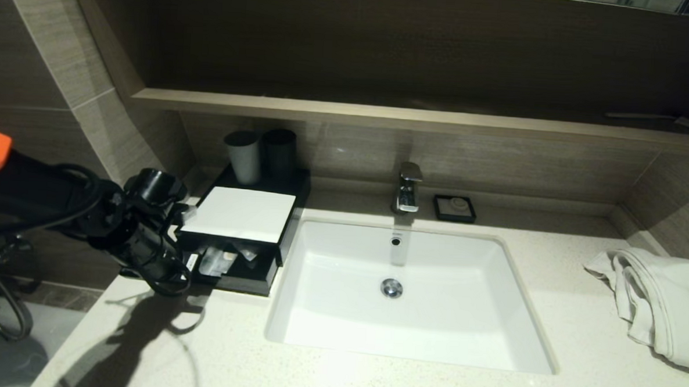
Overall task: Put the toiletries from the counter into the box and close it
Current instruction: Close the drawer
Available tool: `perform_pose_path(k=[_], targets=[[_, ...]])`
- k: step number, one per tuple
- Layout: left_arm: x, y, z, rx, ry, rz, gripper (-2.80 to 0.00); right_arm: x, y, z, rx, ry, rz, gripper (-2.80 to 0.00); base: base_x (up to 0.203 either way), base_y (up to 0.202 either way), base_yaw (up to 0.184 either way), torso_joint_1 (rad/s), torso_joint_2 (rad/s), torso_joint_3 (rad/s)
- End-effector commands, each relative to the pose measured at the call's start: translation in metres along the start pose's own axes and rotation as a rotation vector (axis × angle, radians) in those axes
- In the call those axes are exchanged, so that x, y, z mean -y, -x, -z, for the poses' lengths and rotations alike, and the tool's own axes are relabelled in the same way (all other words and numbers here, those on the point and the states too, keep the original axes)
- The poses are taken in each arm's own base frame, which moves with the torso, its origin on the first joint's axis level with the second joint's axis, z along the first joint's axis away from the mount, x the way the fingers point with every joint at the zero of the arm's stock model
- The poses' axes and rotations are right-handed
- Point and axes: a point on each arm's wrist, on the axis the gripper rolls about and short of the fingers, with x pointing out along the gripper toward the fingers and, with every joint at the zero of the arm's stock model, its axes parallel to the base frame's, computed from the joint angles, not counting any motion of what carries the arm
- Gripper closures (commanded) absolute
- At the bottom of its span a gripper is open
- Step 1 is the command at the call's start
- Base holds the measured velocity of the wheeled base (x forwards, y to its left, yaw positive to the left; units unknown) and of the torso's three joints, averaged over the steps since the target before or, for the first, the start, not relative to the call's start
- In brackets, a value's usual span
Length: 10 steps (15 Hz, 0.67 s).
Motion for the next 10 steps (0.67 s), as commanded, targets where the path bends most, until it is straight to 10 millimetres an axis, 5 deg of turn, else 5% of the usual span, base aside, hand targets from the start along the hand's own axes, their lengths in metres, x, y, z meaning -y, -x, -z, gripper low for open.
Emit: perform_pose_path(k=[1,10], targets=[[0.0001,-0.0031,-0.0024,0.011,0.001,0.000,0.00,0.0000,0.0000,0.0000,0.000,0.000,-0.002,0.00,0.000,0.000,0.000,0.000,0.00,0.000],[0.0002,-0.0099,-0.0108,0.082,0.018,-0.001,0.00,0.0000,0.0000,0.0000,0.000,0.000,-0.001,0.00,0.000,0.000,0.000,0.000,0.00,0.000]])
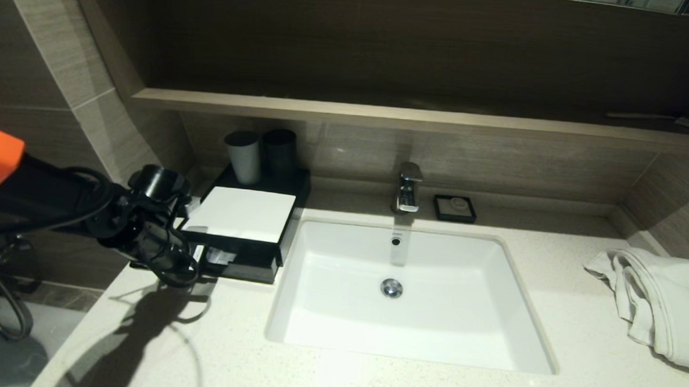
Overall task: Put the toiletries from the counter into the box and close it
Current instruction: Close the drawer
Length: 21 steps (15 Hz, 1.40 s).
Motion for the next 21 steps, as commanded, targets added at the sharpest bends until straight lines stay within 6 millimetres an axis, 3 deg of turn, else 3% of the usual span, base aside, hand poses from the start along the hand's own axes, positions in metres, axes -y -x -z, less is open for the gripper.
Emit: perform_pose_path(k=[1,21], targets=[[0.000,-0.003,-0.001,0.006,0.001,-0.001,0.00,0.000,0.000,0.000,0.000,0.000,0.000,0.00,0.000,0.000,0.000,0.000,0.00,0.000],[0.000,-0.008,-0.017,0.110,0.069,0.005,0.00,0.000,0.000,0.000,0.000,0.000,0.000,0.00,0.000,0.000,0.000,0.000,0.00,0.000]])
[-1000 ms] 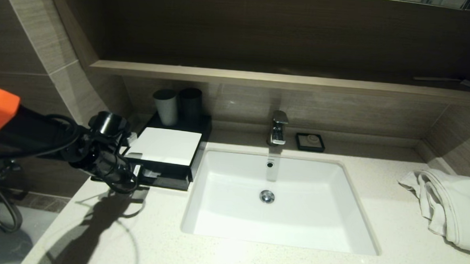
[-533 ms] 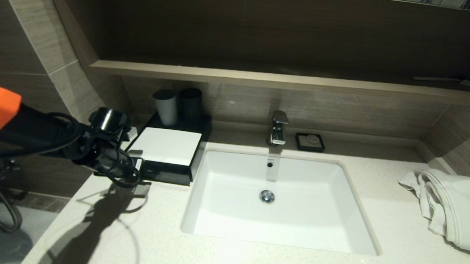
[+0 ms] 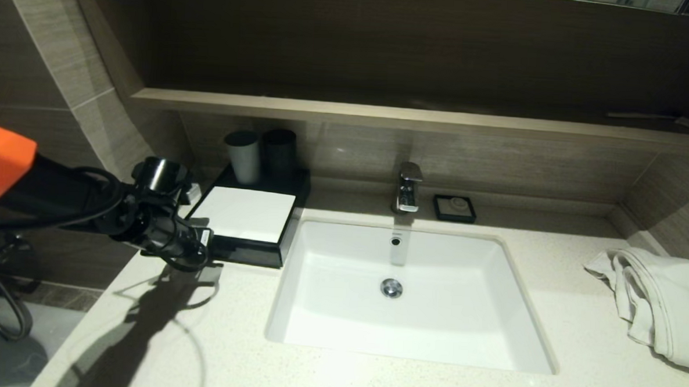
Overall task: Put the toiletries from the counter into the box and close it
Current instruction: Close the drawer
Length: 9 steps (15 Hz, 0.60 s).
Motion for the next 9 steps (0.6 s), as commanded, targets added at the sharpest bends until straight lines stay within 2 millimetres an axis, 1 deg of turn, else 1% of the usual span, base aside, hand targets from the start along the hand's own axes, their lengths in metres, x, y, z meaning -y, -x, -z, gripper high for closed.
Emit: perform_pose_path(k=[1,4,9], targets=[[0.0001,-0.0017,-0.0007,0.009,0.002,0.000,0.00,0.0000,0.0000,0.0000,0.000,0.000,0.000,0.00,0.000,0.000,0.000,0.000,0.00,0.000],[0.0003,-0.0012,-0.0045,0.048,0.039,0.002,0.00,0.0000,0.0000,0.0000,0.000,0.000,0.000,0.00,0.000,0.000,0.000,0.000,0.00,0.000],[0.0000,0.0029,-0.0046,0.055,0.040,0.003,0.00,0.0000,0.0000,0.0000,0.000,0.000,-0.001,0.00,0.000,0.000,0.000,0.000,0.00,0.000]])
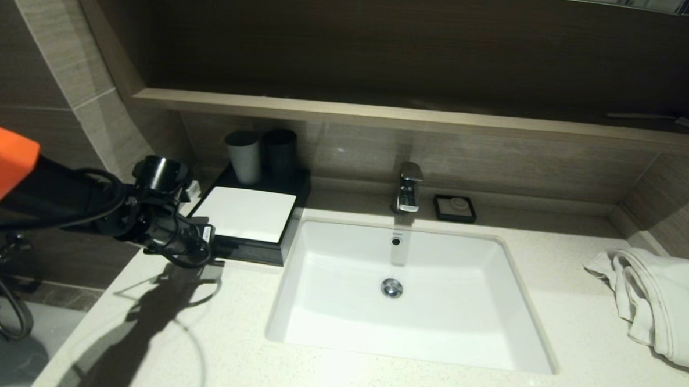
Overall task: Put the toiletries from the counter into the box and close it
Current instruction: Close the drawer
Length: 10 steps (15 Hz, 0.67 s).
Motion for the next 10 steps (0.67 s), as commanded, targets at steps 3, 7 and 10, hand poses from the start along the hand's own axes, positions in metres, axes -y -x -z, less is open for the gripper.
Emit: perform_pose_path(k=[3,7,10], targets=[[-0.002,0.015,0.006,-0.001,-0.001,-0.005,0.00,0.000,0.000,0.000,0.000,0.000,0.000,0.00,0.000,0.000,0.000,0.000,0.00,0.000],[-0.006,0.042,0.037,-0.049,-0.041,-0.011,0.00,0.000,0.000,0.000,0.000,0.000,0.002,0.00,0.000,0.000,0.000,0.000,0.00,0.000],[-0.008,0.069,0.045,-0.016,-0.062,-0.008,0.00,0.000,0.000,0.000,0.000,0.000,0.000,0.00,0.000,0.000,0.000,0.000,0.00,0.000]])
